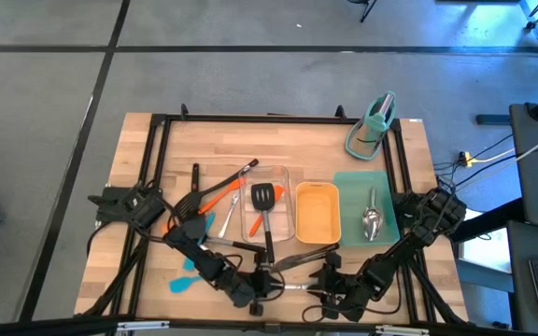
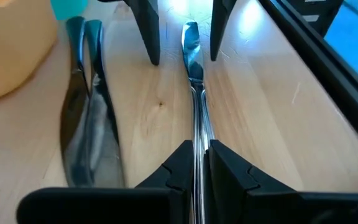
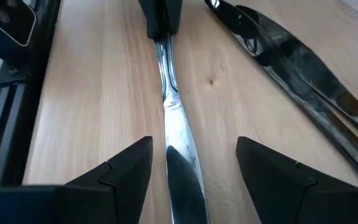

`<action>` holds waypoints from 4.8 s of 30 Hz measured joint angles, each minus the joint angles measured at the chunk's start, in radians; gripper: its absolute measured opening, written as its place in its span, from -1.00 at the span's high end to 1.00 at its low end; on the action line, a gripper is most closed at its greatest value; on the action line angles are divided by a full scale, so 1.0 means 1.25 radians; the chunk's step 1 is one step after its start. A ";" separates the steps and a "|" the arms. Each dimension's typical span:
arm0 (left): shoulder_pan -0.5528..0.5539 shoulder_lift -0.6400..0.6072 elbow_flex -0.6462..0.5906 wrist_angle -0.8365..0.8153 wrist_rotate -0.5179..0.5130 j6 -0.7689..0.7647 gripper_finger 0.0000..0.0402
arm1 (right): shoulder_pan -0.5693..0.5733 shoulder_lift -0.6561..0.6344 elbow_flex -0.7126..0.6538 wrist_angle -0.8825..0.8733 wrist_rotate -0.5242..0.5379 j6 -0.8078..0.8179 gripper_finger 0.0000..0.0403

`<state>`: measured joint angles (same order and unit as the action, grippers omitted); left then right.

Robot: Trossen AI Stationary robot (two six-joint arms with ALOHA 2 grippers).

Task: Pick & Place Kitchen Items
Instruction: Put the silver table knife into the yellow bin

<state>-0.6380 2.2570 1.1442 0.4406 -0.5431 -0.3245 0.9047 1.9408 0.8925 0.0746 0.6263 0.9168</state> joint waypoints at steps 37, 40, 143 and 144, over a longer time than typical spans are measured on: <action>-0.005 0.008 -0.031 0.078 -0.011 -0.072 0.19 | -0.001 0.003 0.000 0.010 -0.019 0.009 -0.18; -0.005 0.016 -0.031 0.081 -0.018 -0.089 0.28 | -0.001 0.003 0.000 0.010 -0.019 0.005 -0.18; -0.025 -0.056 -0.033 0.060 -0.134 0.108 0.73 | -0.047 0.034 -0.002 0.084 -0.089 0.083 0.72; -0.025 -0.056 -0.033 0.060 -0.138 0.110 0.75 | -0.049 0.034 -0.002 0.089 -0.099 0.083 0.74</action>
<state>-0.6693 2.1872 1.1030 0.5152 -0.7155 -0.1869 0.8438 1.9839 0.8895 0.1855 0.5027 1.0204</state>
